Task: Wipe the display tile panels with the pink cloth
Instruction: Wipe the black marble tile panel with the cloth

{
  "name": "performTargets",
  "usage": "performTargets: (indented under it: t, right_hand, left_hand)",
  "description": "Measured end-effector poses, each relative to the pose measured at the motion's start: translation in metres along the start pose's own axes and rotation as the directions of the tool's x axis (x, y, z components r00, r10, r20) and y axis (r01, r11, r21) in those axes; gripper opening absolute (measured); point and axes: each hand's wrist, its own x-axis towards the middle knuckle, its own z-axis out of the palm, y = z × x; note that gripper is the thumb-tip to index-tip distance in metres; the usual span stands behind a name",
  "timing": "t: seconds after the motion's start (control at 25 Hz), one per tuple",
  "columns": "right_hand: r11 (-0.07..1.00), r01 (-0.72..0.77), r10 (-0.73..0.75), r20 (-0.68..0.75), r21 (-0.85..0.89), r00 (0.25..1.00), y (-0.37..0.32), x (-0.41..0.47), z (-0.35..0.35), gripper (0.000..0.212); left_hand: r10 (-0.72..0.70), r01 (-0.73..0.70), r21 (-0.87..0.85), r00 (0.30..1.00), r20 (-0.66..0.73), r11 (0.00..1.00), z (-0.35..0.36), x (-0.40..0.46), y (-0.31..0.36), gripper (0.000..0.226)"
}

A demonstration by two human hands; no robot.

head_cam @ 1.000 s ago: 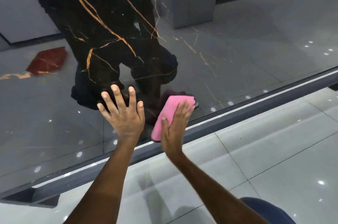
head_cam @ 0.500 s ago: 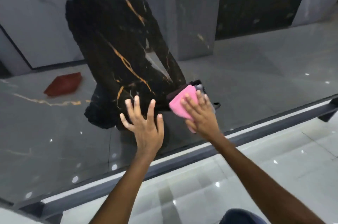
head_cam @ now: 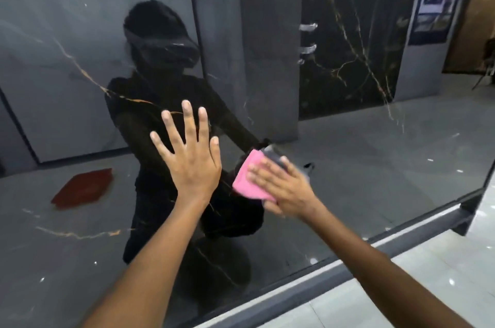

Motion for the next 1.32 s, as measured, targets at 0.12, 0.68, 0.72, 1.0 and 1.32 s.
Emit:
performTargets:
  t: [0.12, 0.68, 0.72, 1.0, 1.32]
  right_hand:
    - [0.757, -0.645, 0.649, -0.225, 0.100, 0.727, 0.113, 0.044, -0.022, 0.075]
    - [0.225, -0.825, 0.973, -0.073, 0.519, 0.220, 0.180, 0.120, -0.071, 0.069]
    - [0.252, -0.829, 0.966, -0.085, 0.499, 0.242, 0.164, 0.132, -0.072, 0.069]
    - [0.988, 0.118, -0.116, 0.026, -0.097, 0.993, 0.140, 0.114, -0.057, 0.078]
    - [0.963, -0.189, 0.211, -0.104, 0.194, 0.972, 0.116, 0.167, -0.067, 0.080]
  left_hand:
    - [0.012, -0.011, 0.011, 1.000, -0.029, 1.000, 0.004, -0.001, -0.001, 0.059]
    - [-0.014, 0.014, -0.072, 1.000, 0.003, 0.997, -0.009, 0.005, 0.006, 0.060]
    - [-0.046, 0.046, -0.161, 0.999, 0.000, 0.986, -0.017, 0.010, 0.009, 0.056]
    - [0.018, -0.038, -0.168, 0.993, -0.121, 0.985, -0.057, 0.133, 0.003, 0.053]
    - [0.137, -0.132, 0.065, 0.987, -0.080, 0.989, -0.043, 0.138, -0.018, 0.060]
